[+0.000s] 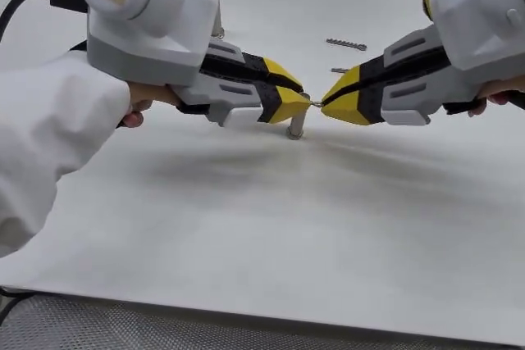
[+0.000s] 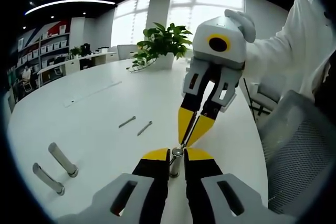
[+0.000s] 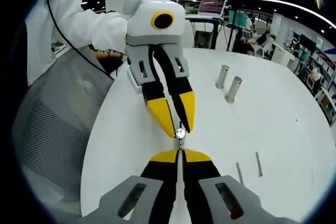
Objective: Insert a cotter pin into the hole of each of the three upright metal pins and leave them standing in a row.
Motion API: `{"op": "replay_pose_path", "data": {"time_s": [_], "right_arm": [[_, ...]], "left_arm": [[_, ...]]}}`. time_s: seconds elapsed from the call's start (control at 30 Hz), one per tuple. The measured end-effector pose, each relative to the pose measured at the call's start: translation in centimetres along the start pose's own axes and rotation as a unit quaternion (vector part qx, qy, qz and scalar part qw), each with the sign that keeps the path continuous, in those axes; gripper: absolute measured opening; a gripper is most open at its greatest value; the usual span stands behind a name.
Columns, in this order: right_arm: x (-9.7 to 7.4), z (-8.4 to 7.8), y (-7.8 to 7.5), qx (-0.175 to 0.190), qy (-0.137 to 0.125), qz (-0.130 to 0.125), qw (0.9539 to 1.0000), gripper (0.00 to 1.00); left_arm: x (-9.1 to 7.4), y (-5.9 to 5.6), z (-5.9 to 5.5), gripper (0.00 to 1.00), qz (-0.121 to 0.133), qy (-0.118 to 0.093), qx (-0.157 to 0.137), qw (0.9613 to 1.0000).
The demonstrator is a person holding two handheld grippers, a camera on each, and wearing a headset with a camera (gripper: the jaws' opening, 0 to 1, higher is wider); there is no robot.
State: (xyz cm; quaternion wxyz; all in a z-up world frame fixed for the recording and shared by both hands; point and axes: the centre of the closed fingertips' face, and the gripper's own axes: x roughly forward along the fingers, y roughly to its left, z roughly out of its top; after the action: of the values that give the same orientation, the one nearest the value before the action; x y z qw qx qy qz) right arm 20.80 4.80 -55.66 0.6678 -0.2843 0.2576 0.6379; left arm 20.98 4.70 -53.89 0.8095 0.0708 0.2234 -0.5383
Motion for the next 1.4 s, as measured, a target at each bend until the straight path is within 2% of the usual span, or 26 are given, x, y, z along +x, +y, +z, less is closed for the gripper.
{"op": "replay_pose_path", "data": {"time_s": [0.17, 0.5, 0.87, 0.97, 1.1, 1.2, 1.27, 1.3, 1.37, 1.4], "right_arm": [[0.2, 0.4, 0.0, 0.001, -0.002, 0.0, 1.0, 0.0], [0.4, 0.5, 0.2, 0.0, -0.003, 0.0, 1.0, 0.0], [0.5, 0.9, 0.5, -0.002, -0.007, -0.002, 1.0, 0.02], [0.5, 0.9, 0.5, 0.003, -0.008, -0.006, 0.9999, 0.04], [0.8, 1.1, 0.5, 0.01, -0.012, -0.008, 0.9998, 0.05], [1.0, 1.3, 0.8, 0.014, -0.014, -0.008, 0.9998, 0.06], [1.1, 1.3, 0.8, 0.016, -0.015, -0.008, 0.9997, 0.06], [1.2, 1.4, 0.9, 0.018, -0.017, -0.008, 0.9997, 0.06], [1.3, 1.3, 1.0, 0.02, -0.017, -0.007, 0.9996, 0.07], [1.3, 1.3, 1.1, 0.02, -0.016, -0.007, 0.9997, 0.07]], "left_arm": [[-0.1, 0.3, -0.1, 0.09, 0.001, 0.001, 0.001, 1.0], [0.0, 0.0, -0.2, 0.09, -0.001, 0.003, 0.002, 1.0], [-0.5, 0.7, -0.4, 0.19, 0.007, 0.001, 0.01, 0.9999], [-0.7, 0.4, -0.3, 0.28, 0.004, -0.001, 0.018, 0.9998], [-1.2, 0.3, -0.3, 0.47, 0.013, -0.002, 0.033, 0.9994], [-1.5, -0.3, -0.1, 0.49, 0.005, -0.006, 0.032, 0.9994], [-1.5, -0.3, -0.1, 0.55, 0.01, -0.005, 0.037, 0.9993], [-1.6, -0.1, -0.1, 0.64, 0.025, -0.002, 0.046, 0.9986], [-1.7, -0.3, -0.1, 0.8, 0.023, -0.001, 0.046, 0.9987], [-1.8, -0.4, -0.1, 0.85, 0.022, -0.001, 0.043, 0.9989]]}}
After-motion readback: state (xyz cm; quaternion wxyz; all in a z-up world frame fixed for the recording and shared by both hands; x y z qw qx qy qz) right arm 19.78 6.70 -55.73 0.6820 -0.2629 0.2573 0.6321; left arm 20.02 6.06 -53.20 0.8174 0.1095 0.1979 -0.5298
